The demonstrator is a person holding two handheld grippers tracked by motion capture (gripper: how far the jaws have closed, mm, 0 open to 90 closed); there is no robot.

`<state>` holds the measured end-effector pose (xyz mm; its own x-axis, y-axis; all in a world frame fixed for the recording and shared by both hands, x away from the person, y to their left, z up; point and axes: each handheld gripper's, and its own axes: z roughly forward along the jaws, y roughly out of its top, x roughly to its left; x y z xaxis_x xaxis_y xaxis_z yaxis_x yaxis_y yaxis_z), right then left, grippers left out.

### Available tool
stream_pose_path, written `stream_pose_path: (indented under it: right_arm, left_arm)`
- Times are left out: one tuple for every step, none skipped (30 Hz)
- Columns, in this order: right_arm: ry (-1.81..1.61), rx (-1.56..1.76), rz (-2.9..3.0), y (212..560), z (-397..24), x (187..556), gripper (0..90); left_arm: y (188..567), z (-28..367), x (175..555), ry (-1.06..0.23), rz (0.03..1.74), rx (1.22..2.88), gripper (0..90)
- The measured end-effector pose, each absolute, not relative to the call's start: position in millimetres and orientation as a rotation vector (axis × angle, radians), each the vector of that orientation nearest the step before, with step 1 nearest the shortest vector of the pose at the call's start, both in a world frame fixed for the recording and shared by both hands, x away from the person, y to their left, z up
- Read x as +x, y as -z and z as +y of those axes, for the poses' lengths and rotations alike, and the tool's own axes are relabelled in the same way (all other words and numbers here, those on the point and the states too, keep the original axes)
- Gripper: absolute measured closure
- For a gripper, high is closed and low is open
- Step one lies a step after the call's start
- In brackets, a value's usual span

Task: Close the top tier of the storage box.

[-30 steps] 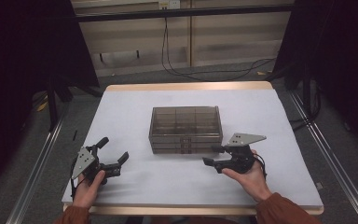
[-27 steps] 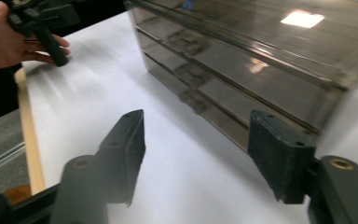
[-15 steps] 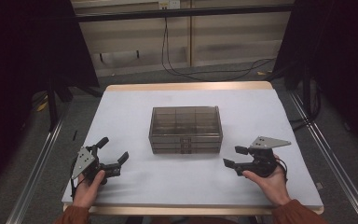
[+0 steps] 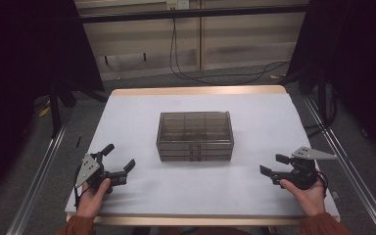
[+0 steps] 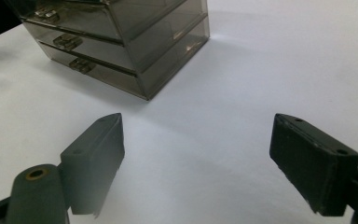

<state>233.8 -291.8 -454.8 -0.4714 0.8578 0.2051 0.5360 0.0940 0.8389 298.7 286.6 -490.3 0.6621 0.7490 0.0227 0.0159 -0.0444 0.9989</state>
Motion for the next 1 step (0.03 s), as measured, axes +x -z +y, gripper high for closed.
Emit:
stream_pose_path:
  right_arm:
    - [-1.321, 1.389, 2.038, 455.7, -292.1, 234.1, 16.9]
  left_arm:
    - [490.2, 286.2, 298.6, -0.672, 0.66, 1.518, 1.1]
